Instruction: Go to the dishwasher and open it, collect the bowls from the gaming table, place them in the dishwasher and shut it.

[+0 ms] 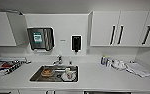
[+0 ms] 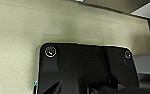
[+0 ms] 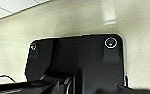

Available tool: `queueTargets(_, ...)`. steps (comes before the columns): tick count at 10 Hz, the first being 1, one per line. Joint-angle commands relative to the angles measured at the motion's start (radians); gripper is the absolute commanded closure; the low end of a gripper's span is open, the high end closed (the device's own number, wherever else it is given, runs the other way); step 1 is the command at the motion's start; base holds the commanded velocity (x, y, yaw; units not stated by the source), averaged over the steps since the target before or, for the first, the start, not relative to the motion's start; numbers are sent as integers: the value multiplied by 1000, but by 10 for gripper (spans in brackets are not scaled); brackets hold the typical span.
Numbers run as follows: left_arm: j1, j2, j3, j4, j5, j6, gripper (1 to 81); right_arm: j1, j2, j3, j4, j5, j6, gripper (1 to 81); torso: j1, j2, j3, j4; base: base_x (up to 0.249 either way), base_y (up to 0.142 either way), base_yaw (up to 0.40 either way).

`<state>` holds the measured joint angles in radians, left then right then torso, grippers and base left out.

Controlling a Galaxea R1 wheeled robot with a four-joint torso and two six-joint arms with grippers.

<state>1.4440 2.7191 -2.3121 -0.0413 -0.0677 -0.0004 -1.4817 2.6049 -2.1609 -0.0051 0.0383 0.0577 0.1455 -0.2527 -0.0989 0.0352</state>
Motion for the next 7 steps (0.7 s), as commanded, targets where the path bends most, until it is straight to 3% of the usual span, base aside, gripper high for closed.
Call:
queueTargets(1, -44, -86, 106, -9, 28, 2, 10, 88, -79, 73, 73, -43, 4, 10, 61, -96, -70, 0, 0, 0, 0)
queueTargets(7, -44, -223, 258, -11, 28, -9, 10, 154, -127, 110, 134, -43, 4, 10, 201, -315, -218, 0, 0, 0, 0)
